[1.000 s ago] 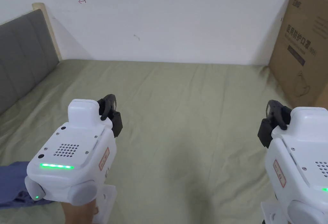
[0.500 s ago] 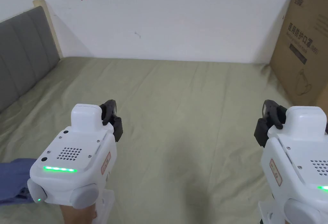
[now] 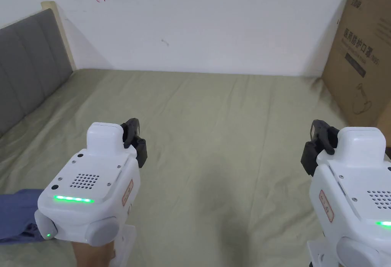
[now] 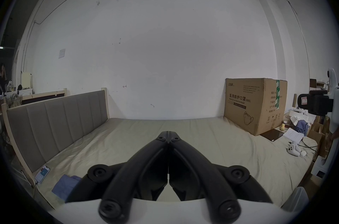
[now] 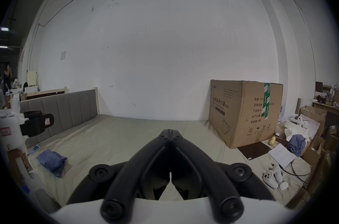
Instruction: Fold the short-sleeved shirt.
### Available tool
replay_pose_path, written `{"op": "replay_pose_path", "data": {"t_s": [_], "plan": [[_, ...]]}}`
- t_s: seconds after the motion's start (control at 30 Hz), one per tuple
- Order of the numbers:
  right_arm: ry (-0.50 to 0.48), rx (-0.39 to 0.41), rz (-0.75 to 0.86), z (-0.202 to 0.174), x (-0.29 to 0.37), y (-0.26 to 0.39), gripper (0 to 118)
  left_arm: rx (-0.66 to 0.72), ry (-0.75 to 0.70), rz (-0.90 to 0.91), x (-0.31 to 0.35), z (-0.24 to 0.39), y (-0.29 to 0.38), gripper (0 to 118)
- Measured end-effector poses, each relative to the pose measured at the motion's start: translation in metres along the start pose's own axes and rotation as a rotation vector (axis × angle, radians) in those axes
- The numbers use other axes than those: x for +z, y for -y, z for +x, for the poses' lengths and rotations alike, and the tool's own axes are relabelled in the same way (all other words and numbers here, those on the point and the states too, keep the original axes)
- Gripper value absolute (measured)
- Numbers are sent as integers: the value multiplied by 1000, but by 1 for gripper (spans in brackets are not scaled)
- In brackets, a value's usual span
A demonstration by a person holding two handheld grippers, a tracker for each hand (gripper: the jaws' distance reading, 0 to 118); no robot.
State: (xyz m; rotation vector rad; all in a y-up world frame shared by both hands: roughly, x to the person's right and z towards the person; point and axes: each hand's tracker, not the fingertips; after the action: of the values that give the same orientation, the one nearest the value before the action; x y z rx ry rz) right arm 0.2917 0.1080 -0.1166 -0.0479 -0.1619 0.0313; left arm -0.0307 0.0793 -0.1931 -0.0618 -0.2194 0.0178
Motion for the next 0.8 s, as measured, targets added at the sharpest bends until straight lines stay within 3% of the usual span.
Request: {"op": "replay_pose_path", "data": {"t_s": [0.8], "plan": [[-1, 6, 3, -2, 0, -2, 0, 3, 2, -20, -5, -4, 0, 0]]}}
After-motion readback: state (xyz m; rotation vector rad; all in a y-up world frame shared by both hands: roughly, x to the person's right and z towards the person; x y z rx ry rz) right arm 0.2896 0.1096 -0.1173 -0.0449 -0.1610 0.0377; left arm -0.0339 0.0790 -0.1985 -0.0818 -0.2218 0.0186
